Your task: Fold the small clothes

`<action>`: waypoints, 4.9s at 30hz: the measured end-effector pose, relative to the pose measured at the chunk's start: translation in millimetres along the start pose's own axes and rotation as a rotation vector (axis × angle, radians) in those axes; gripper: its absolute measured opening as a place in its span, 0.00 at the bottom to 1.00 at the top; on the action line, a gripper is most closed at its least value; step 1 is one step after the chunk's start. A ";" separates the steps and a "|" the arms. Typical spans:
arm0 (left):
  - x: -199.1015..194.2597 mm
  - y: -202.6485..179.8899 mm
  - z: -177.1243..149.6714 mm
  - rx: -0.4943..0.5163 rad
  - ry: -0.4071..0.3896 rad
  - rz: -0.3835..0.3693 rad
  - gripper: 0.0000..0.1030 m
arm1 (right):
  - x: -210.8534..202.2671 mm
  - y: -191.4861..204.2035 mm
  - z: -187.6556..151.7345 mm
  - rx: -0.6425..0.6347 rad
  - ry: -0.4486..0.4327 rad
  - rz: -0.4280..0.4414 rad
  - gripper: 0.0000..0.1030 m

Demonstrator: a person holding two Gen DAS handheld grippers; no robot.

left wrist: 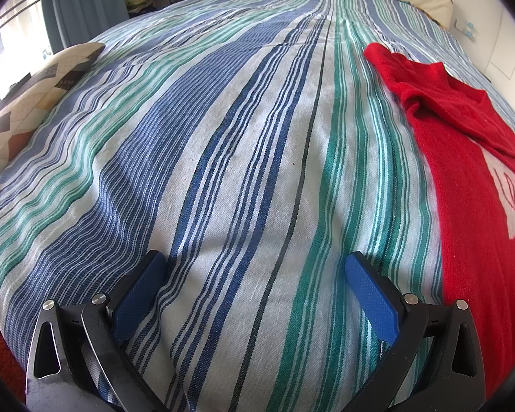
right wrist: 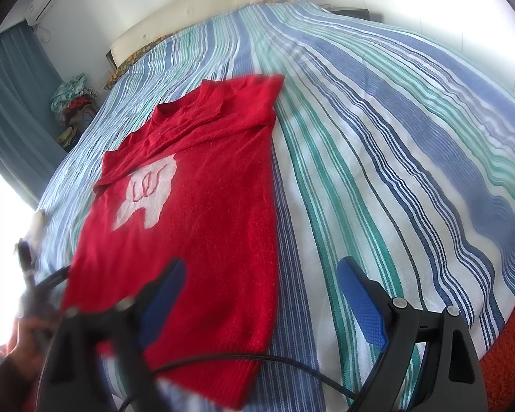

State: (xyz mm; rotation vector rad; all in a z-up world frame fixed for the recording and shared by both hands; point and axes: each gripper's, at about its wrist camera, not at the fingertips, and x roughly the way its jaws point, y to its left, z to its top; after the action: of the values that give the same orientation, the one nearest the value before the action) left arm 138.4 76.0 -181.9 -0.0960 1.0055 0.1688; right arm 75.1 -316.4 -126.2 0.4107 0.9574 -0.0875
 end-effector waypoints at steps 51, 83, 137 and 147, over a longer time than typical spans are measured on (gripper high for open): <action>-80.8 -34.8 -56.7 0.200 0.330 -0.440 0.60 | 20.0 10.9 -22.5 -0.071 0.505 0.220 0.81; 23.0 -93.5 218.1 -0.194 0.230 -0.565 0.02 | 114.6 16.9 216.3 0.182 0.095 0.315 0.04; -28.4 -60.3 56.8 0.136 0.083 -0.069 0.93 | 78.6 36.2 101.4 -0.106 0.076 0.148 0.68; -28.5 -60.6 39.3 0.145 0.092 -0.048 0.93 | 40.9 11.8 30.0 -0.032 0.089 0.118 0.68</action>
State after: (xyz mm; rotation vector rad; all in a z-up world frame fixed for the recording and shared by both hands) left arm 167.4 19.9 -136.7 0.0040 1.1034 0.0477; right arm 125.0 -312.5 -140.6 0.4438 1.0190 0.0539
